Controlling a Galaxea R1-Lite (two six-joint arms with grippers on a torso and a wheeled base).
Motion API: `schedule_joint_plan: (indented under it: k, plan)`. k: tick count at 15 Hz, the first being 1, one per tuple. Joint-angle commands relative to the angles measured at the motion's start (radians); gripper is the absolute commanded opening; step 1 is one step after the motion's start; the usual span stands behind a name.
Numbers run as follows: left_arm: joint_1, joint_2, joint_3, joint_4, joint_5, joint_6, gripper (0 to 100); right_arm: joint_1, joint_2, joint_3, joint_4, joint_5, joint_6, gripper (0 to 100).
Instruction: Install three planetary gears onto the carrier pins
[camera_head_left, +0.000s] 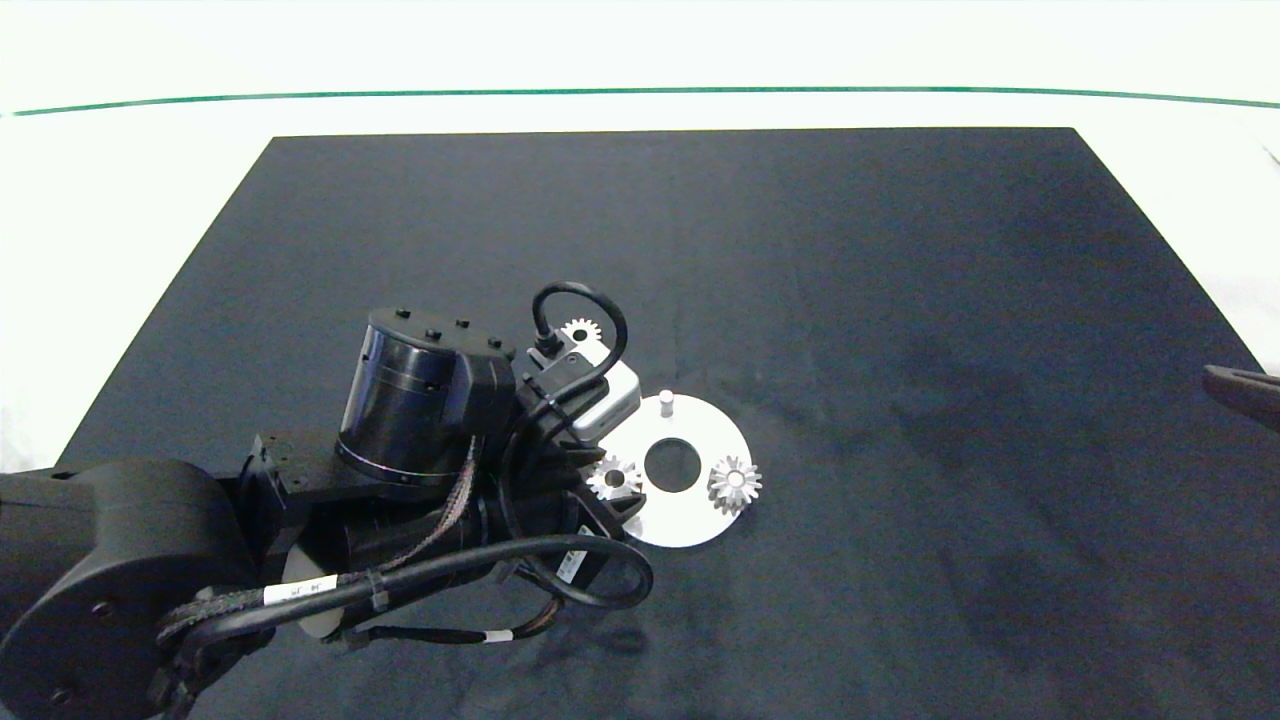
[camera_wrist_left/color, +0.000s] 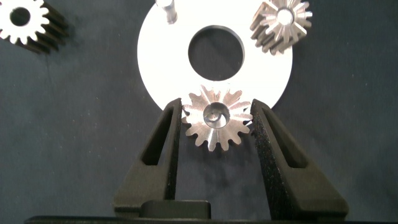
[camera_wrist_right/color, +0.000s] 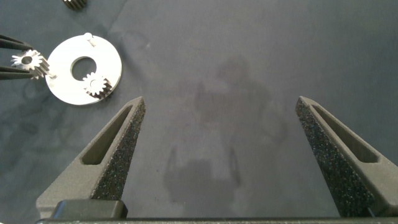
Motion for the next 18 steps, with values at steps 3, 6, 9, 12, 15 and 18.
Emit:
schedule_joint_plan:
  k: [3,6,9,12,15,18]
  plan:
    - [0.002,0.015,0.0,-0.007,0.002,0.005,22,0.0,-0.005,-0.001,0.001,-0.001,-0.003,100]
    - [0.005,0.021,0.002,-0.019,0.002,0.011,22,0.0,-0.007,0.0,0.001,-0.001,-0.013,100]
    - [0.008,0.023,0.003,-0.024,0.002,0.027,22,0.0,-0.011,0.0,0.001,-0.001,-0.013,100]
    - [0.01,0.021,0.002,-0.024,0.002,0.033,22,0.0,-0.013,-0.001,0.003,-0.001,-0.015,100]
    - [0.013,0.021,0.003,-0.022,0.002,0.034,22,0.0,-0.013,0.0,0.003,-0.001,-0.015,100]
    - [0.013,0.021,0.0,-0.022,0.019,0.039,22,0.0,-0.013,0.0,0.003,-0.001,-0.015,100]
